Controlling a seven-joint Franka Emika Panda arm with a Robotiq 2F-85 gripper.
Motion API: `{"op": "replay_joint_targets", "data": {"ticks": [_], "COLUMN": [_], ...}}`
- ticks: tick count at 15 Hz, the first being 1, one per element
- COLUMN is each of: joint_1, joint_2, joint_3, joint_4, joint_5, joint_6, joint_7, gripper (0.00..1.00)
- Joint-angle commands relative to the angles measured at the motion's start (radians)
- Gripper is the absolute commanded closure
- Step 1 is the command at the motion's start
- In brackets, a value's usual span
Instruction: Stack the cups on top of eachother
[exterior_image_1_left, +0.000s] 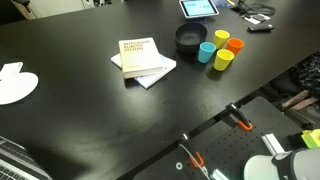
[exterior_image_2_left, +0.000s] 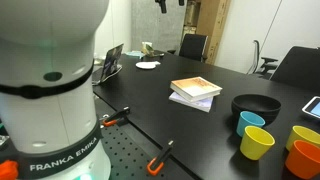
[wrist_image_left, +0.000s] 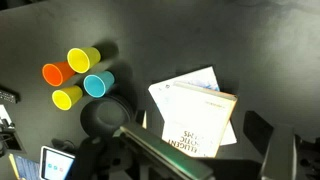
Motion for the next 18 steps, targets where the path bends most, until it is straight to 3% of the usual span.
{"op": "replay_joint_targets", "data": {"ticks": [1,8,11,18], "joint_1": [0.047,0.047,0.009,-0.048], "joint_2": [0.009,0.007,0.078,0.249], "joint_3": [-0.039,-0.039,-0.065,-0.259], "joint_4": [0.006,0.013,0.032,0.050], "joint_5": [-0.017,-0.017,-0.051,-0.168], "joint_6": [-0.005,-0.005,0.004,0.093], "joint_7": [0.015,0.015,0.081,0.089], "gripper": [0.00,0.00,0.00,0.00]}}
